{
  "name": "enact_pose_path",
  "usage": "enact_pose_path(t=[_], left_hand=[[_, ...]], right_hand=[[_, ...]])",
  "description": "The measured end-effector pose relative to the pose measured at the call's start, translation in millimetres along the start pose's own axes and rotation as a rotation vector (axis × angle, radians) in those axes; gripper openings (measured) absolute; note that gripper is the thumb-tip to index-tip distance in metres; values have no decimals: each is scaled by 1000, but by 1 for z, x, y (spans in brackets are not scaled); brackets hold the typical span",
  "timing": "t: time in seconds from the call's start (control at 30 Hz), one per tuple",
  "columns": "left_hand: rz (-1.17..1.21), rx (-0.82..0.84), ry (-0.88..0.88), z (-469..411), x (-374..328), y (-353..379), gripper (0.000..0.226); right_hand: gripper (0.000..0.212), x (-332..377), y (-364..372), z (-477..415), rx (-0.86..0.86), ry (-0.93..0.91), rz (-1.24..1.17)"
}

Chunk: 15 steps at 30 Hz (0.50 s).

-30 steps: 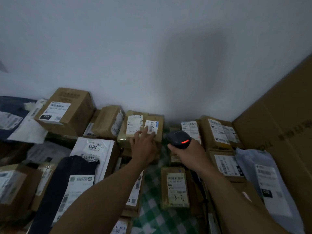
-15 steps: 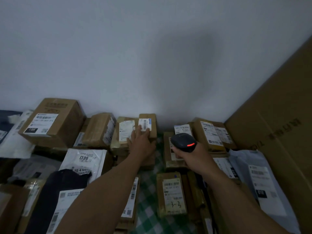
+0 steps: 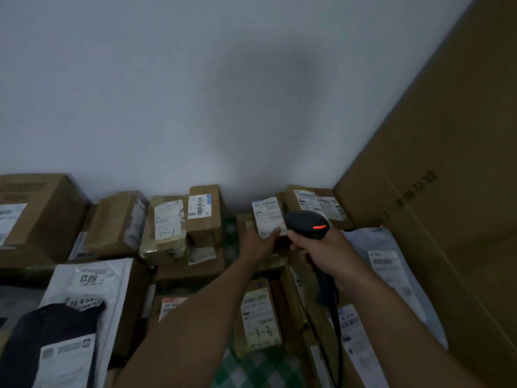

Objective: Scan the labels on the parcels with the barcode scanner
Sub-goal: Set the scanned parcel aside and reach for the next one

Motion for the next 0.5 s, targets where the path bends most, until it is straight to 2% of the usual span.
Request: enact_pose_path(t=[0.1, 0.23, 0.4, 0.5], left_hand=[[154, -46, -113, 0, 6, 6, 50], [249, -137, -144, 20, -9, -5, 41], [369, -200, -40, 64, -34, -27, 36], [446, -254, 76, 113, -53, -41, 34]], right_hand=[[15, -3, -3, -2, -6, 16, -27], [14, -4, -4, 2, -10, 26, -39], [18, 6, 1, 25, 2, -12, -35], [28, 20, 5, 44, -47, -104, -71]])
Point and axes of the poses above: each hand's wrist, its own z-axis away from the middle knuckle, its own y-axis out of the palm, x = y × z, the point moved 6 cm from there along -z, towards the middle knuckle, and after that the axes turned 3 degrees about y, right-handed, at the moved point
